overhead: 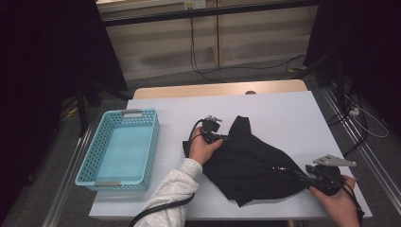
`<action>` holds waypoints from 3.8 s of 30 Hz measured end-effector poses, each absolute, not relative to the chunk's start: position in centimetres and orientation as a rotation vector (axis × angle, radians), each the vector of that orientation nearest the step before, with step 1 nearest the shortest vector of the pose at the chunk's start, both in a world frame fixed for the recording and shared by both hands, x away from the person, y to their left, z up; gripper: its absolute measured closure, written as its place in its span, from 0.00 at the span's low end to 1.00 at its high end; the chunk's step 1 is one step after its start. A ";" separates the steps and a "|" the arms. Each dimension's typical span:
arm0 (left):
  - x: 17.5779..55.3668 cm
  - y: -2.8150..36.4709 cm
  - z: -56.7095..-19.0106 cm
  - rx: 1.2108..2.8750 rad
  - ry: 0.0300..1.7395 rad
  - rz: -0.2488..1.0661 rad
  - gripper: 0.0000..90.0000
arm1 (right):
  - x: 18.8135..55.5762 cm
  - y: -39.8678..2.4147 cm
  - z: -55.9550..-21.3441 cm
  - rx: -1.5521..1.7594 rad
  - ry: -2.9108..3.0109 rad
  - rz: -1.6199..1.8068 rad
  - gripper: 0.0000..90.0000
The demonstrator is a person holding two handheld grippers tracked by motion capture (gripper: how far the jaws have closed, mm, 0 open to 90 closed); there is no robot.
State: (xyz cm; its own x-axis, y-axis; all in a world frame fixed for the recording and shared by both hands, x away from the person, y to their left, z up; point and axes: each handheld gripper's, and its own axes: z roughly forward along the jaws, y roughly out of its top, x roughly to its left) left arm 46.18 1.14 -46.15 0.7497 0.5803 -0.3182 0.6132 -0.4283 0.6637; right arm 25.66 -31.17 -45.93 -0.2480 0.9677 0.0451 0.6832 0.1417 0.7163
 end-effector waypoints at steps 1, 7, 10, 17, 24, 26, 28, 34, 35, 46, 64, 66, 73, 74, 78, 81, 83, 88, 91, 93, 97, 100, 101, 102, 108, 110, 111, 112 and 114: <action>46.1 1.1 -46.2 2.141 0.891 -0.062 0.89 | 25.6 -31.2 -45.9 1.577 1.998 0.898 0.73; 45.7 1.7 -45.5 2.120 0.913 -0.078 0.97 | 25.7 -31.0 -46.0 1.586 2.033 0.971 0.96; 45.6 2.5 -44.7 2.107 0.913 -0.068 0.97 | 26.0 -30.8 -45.9 1.575 2.052 1.007 0.97; 45.5 5.7 -43.3 2.079 0.925 -0.025 0.97 | 27.0 -29.5 -44.5 1.465 2.055 1.013 0.97; 44.8 9.5 -42.8 2.045 0.968 0.025 0.97 | 29.9 -27.0 -43.9 1.390 2.086 0.994 0.97; 44.5 10.5 -42.6 2.027 0.984 0.036 0.97 | 30.6 -26.3 -43.8 1.371 2.081 1.000 0.97; 44.2 11.5 -42.3 2.017 0.996 0.058 0.97 | 31.3 -25.6 -43.7 1.352 2.091 0.996 0.97; 43.0 13.8 -41.6 2.007 1.008 0.095 0.97 | 33.3 -24.2 -44.1 1.320 2.103 0.965 0.97; 42.8 14.0 -41.6 2.000 1.010 0.103 0.97 | 33.6 -24.0 -44.2 1.320 2.105 0.956 0.96; 42.6 14.6 -42.4 2.005 1.024 0.099 0.97 | 33.1 -25.4 -44.2 1.490 1.975 0.966 0.62; 43.3 13.2 -43.2 2.013 1.023 0.079 0.92 | 33.4 -22.1 -46.1 1.476 2.103 0.969 0.99; 43.4 13.1 -43.4 2.012 1.025 0.073 0.88 | 33.1 -22.6 -45.9 1.459 2.125 0.958 0.99; 44.0 12.4 -43.1 2.001 1.021 0.115 0.65 | 31.4 -25.9 -45.8 1.500 2.102 1.010 1.00; 44.1 12.3 -42.9 1.994 1.019 0.124 0.62 | 31.1 -26.3 -45.7 1.504 2.094 1.015 1.00; 45.0 11.8 -42.7 1.983 1.033 0.143 0.56 | 30.3 -27.7 -45.7 1.523 2.074 1.022 1.00; 45.7 11.3 -43.1 1.991 1.042 0.139 0.53 | 30.0 -28.1 -45.8 1.524 2.070 0.987 0.99; 46.1 10.8 -43.6 1.988 1.050 0.135 0.51 | 29.9 -28.5 -45.7 1.519 2.063 0.961 0.99; 46.8 10.0 -44.3 1.993 1.052 0.130 0.47 | 29.7 -28.7 -45.8 1.537 2.050 0.959 0.99; 46.8 9.5 -44.1 2.001 1.032 0.133 0.45 | 29.7 -28.8 -45.8 1.534 2.046 0.952 0.99; 46.9 9.3 -43.8 2.000 1.025 0.144 0.44 | 29.7 -28.8 -45.9 1.535 2.044 0.951 0.99; 46.7 9.1 -43.0 1.996 1.014 0.159 0.40 | 29.6 -29.0 -45.9 1.550 2.034 0.952 0.99; 46.6 9.0 -42.6 2.010 1.001 0.168 0.39 | 29.5 -29.2 -45.9 1.551 2.029 0.958 0.99; 46.5 8.9 -42.5 2.005 1.002 0.170 0.40 | 29.4 -29.3 -45.9 1.553 2.026 0.957 0.99; 46.5 8.7 -42.5 2.008 1.001 0.169 0.40 | 29.3 -29.4 -45.9 1.554 2.023 0.957 0.99; 47.0 7.8 -43.3 2.035 1.013 0.150 0.44 | 28.9 -29.5 -45.9 1.557 2.019 0.944 0.99; 47.2 7.5 -43.7 2.049 1.013 0.134 0.45 | 28.8 -29.5 -45.9 1.555 2.013 0.950 0.99; 47.3 7.3 -43.9 2.059 1.012 0.132 0.46 | 28.8 -29.4 -46.0 1.554 2.013 0.949 0.99; 47.3 7.0 -44.1 2.064 1.015 0.130 0.47 | 28.8 -29.4 -46.0 1.561 2.011 0.949 0.99; 47.4 6.6 -44.5 2.069 1.006 0.095 0.54 | 28.7 -29.3 -46.0 1.555 2.007 0.950 0.98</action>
